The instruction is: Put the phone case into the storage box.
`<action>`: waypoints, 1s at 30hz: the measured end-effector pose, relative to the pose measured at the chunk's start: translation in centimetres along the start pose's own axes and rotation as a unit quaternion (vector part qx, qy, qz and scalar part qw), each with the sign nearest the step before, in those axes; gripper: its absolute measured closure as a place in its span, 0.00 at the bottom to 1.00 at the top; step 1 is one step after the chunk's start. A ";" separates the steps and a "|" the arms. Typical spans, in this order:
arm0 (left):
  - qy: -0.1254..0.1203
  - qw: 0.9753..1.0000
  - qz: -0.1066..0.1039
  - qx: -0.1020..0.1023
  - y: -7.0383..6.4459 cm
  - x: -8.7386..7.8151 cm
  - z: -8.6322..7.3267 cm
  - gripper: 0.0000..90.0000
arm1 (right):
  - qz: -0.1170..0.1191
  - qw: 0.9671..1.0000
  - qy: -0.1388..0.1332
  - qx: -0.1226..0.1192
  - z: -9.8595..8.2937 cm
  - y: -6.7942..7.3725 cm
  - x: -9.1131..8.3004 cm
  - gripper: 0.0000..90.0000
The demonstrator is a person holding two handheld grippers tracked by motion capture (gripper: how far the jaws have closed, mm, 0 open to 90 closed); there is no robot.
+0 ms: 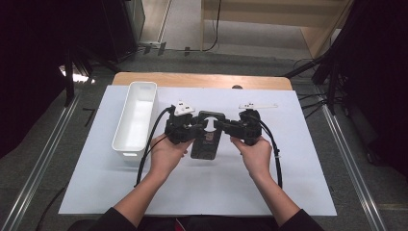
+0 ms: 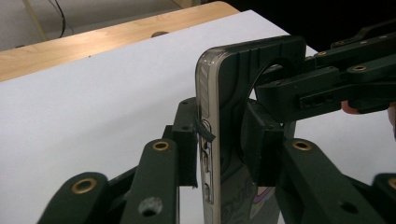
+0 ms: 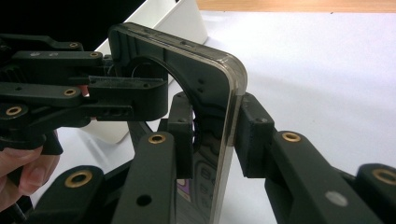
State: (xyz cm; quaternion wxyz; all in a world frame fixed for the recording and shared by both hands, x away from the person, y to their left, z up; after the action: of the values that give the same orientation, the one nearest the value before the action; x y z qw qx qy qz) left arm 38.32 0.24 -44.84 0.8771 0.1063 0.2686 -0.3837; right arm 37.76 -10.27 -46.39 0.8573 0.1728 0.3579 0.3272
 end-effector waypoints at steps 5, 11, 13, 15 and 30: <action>0.000 1.000 -0.001 -0.005 0.1 0.0 0.0 0.79 | 0.001 1.000 0.000 0.002 0.0 0.1 0.1 0.78; 0.000 1.000 -0.003 -0.009 0.1 0.0 0.0 0.80 | 0.001 1.000 0.001 0.004 0.0 0.1 0.1 0.77; 0.004 1.000 -0.005 -0.009 0.1 0.0 0.0 0.80 | 0.003 1.000 0.001 0.002 0.0 0.1 0.1 0.77; 0.004 1.000 -0.004 -0.009 0.1 0.0 -0.1 0.81 | 0.003 1.000 0.002 0.002 -0.1 0.0 0.1 0.77; -0.001 1.000 -0.021 -0.015 0.1 -0.1 0.1 0.83 | 0.009 1.000 -0.005 -0.002 0.1 0.2 0.0 0.74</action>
State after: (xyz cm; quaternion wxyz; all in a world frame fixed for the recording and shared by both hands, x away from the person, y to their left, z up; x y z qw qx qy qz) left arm 38.32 0.34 -44.69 0.8706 0.0868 0.2755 -0.3982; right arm 37.77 -10.15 -46.26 0.8562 0.1760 0.3518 0.3348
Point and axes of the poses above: each handheld gripper's, and its own axes: x roughly forward along the jaws, z roughly out of its top, y roughly to its left, the point moved 9 cm from there along x, roughly forward along the jaws, and after that the axes turned 7 degrees about x, right-handed, at the moved point
